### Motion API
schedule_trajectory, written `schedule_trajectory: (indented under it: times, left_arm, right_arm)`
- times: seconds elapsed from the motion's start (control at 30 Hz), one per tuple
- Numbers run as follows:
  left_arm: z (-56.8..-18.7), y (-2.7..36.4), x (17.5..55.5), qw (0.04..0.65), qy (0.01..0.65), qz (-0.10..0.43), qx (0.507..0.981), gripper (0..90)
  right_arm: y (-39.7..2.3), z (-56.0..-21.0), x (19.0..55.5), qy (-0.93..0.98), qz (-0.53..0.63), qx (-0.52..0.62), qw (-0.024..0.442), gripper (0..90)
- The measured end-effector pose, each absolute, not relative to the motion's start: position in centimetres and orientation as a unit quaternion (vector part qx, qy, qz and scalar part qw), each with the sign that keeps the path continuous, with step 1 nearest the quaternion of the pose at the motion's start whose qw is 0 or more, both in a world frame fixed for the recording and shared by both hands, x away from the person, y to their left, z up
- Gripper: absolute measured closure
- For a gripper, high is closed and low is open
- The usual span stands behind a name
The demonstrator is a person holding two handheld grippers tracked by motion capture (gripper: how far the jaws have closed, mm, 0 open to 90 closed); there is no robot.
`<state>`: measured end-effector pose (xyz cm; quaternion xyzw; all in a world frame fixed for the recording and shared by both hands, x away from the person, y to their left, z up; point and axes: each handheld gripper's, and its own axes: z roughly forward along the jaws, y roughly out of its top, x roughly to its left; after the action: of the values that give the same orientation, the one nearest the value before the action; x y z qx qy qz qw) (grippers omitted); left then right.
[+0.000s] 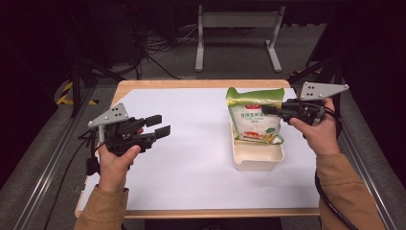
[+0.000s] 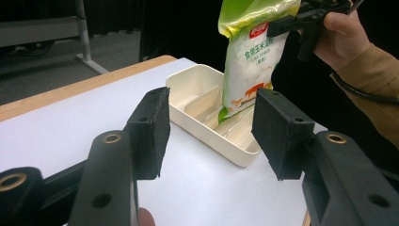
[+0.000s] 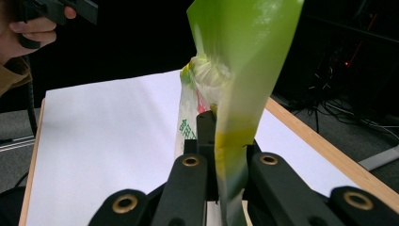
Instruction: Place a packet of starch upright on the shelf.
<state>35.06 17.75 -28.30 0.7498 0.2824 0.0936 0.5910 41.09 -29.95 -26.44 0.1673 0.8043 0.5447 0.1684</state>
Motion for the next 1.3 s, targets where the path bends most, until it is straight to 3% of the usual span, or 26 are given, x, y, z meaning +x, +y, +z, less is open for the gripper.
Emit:
schedule_trajectory:
  times: [1.3]
  left_arm:
    - [-28.7, 18.6, 34.7, 0.584, 0.297, 0.095, 0.75, 47.8]
  right_arm:
    - [-30.3, -32.3, 43.5, 0.793, 0.562, 0.2, 0.124, 86.5]
